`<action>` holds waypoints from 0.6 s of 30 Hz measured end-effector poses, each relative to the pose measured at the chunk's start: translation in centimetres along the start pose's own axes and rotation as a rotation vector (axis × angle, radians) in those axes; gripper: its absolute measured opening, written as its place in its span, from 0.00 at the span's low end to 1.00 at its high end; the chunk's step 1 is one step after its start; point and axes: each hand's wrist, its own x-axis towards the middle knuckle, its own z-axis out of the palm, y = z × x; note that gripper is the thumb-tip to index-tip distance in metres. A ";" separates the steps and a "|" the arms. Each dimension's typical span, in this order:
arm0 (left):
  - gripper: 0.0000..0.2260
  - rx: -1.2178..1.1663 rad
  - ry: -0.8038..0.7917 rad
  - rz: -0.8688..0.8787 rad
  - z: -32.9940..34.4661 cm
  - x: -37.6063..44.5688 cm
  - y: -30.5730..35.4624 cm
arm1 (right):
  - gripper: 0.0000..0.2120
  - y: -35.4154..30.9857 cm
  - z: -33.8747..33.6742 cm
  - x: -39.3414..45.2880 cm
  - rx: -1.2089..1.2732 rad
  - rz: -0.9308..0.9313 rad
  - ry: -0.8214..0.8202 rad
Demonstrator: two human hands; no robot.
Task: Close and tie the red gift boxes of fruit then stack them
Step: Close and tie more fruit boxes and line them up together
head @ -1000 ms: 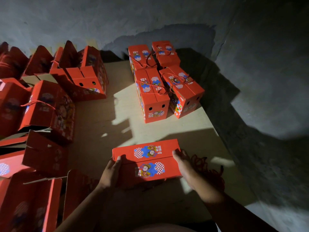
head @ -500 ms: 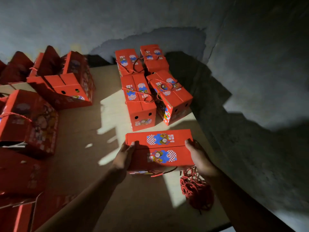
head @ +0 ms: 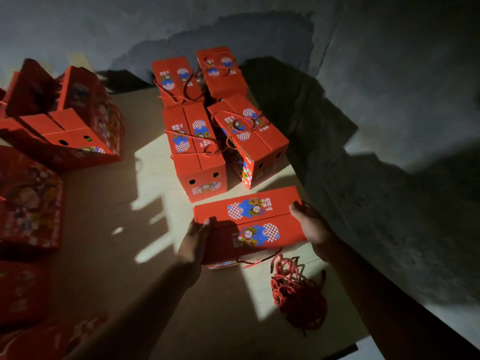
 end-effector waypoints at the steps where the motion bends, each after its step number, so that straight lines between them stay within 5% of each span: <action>1: 0.15 -0.008 0.019 -0.001 -0.8 -0.3 -0.1 | 0.18 -0.2 0.7 -0.3 0.012 0.003 -0.009; 7: 0.09 -0.024 0.116 0.016 -6.3 -2.7 -0.9 | 0.11 0.9 5.7 -2.8 0.057 0.028 -0.037; 13: 0.10 0.069 0.095 0.054 -6.8 -3.1 -0.2 | 0.11 3.0 5.9 -7.7 0.452 0.248 0.418; 18: 0.13 0.034 0.020 0.068 -7.9 -3.7 0.2 | 0.16 6.3 8.5 -14.2 0.619 0.577 0.079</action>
